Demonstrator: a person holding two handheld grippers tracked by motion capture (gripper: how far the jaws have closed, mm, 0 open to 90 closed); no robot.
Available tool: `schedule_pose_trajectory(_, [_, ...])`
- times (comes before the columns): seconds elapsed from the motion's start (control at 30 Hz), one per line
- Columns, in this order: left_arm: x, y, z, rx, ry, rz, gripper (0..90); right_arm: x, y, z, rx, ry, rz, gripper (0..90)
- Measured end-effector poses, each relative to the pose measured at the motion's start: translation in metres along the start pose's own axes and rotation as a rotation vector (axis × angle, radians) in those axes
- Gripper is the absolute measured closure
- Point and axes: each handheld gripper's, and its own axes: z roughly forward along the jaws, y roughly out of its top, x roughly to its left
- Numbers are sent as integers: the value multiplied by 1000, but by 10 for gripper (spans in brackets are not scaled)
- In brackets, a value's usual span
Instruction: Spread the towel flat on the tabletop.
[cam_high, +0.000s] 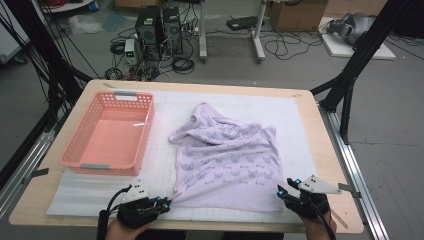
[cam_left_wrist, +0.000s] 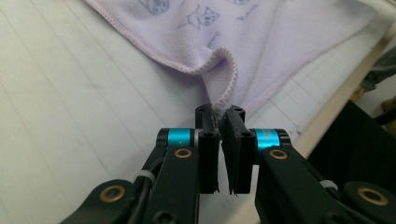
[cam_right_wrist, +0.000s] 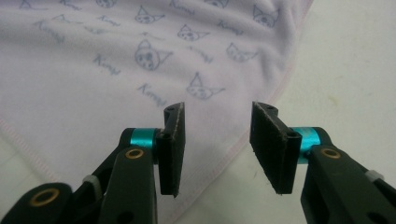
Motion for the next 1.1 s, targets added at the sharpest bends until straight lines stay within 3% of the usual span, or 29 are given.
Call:
schedule_pose_trajectory(0.3, [-17, -19, -11, -6, -11, -23, 844, 9, -21, -5, 111, 10, 9, 557])
schedule_pose_trajectory(0.37, [-19, -20, -12, -11, -8, -20, 844, 8, -23, -6, 104, 43, 48, 673])
schedule_pose_trajectory(0.43, [-20, -19, -12, -25, -2, -11, 838, 11, -20, -7, 121, 85, 35, 856])
schedule_pose_trajectory(0.53, [-17, -15, -13, -72, 31, -22, 723, 16, -18, -11, 151, 71, -36, 870])
schedule_pose_trajectory(0.57, [-16, -13, -14, -88, 50, -28, 657, 15, -19, -13, 156, 71, -43, 870])
schedule_pose_trajectory(0.67, [-12, -4, -13, -140, 78, -46, 571, 11, -23, -22, 168, 56, -42, 869])
schedule_pose_trajectory(0.77, [-8, 4, -4, -136, 89, -34, 523, 10, -29, -29, 176, 65, -43, 869])
schedule_pose_trajectory(0.87, [-3, 12, 12, -119, 99, -44, 492, 11, -29, -31, 163, 56, -44, 835])
schedule_pose_trajectory(1.0, [0, 20, 34, -101, 78, -73, 445, 10, -23, -26, 107, 28, -22, 568])
schedule_pose_trajectory(1.1, [-2, 24, 48, -63, 83, -62, 424, 10, -19, -16, 105, 4, 2, 498])
